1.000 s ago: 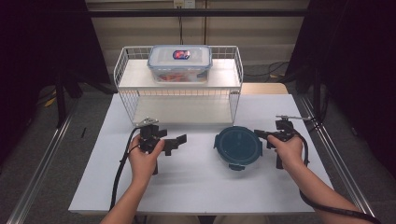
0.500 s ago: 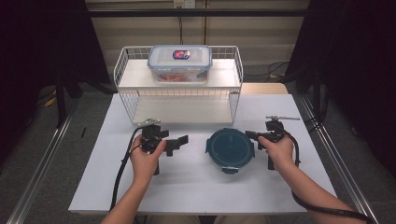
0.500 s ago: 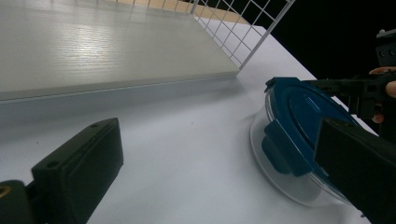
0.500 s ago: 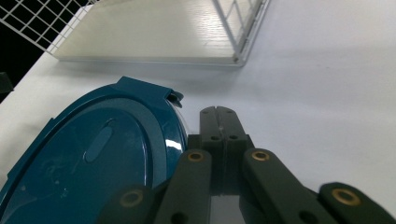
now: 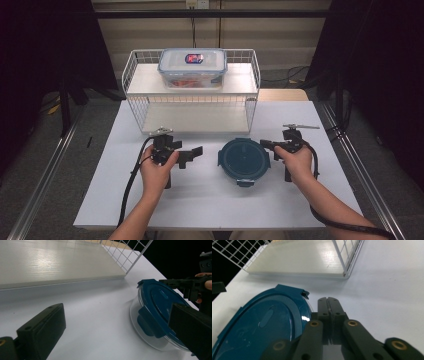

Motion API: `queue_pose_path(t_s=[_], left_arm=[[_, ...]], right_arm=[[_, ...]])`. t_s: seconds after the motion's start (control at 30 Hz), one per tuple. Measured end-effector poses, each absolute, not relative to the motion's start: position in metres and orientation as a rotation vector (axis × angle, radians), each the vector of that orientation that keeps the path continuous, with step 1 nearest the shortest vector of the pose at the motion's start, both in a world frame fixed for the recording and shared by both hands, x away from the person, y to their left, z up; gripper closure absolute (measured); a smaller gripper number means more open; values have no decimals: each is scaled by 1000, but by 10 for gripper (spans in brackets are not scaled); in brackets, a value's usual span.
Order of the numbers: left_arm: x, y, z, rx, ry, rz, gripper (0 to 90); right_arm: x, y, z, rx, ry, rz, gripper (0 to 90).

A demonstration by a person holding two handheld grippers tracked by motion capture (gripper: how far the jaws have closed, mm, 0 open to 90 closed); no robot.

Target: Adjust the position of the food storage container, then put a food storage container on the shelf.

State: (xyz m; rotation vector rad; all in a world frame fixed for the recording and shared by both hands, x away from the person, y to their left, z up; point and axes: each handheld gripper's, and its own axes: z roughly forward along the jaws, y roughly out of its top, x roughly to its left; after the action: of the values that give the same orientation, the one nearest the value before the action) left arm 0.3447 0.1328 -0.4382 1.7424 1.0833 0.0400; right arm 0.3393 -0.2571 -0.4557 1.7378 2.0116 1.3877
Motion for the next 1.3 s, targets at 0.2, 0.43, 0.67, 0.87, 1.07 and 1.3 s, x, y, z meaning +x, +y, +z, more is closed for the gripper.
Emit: queue_pose_path(t_s=[0.2,0.43,0.67,0.87,1.07,1.3], left_arm=[[345,131,-439,1729,1089,-7,10],[346,126,-443,1723,1076,-76,10],[347,117,-447,1693,1094,-126,13],[347,108,-452,1705,1097,-172,17],[345,96,-454,1671,1097,-236,18],[344,87,-459,1646,1114,-278,31]], right_arm=[[331,-265,-449,1756,1944,1457,741],[318,-271,-448,1777,1886,1561,575],[304,-275,-451,1822,1841,1654,483],[293,-277,-458,1838,1805,1732,402],[287,-279,-463,1857,1788,1744,382],[282,-277,-469,1881,1782,1784,378]])
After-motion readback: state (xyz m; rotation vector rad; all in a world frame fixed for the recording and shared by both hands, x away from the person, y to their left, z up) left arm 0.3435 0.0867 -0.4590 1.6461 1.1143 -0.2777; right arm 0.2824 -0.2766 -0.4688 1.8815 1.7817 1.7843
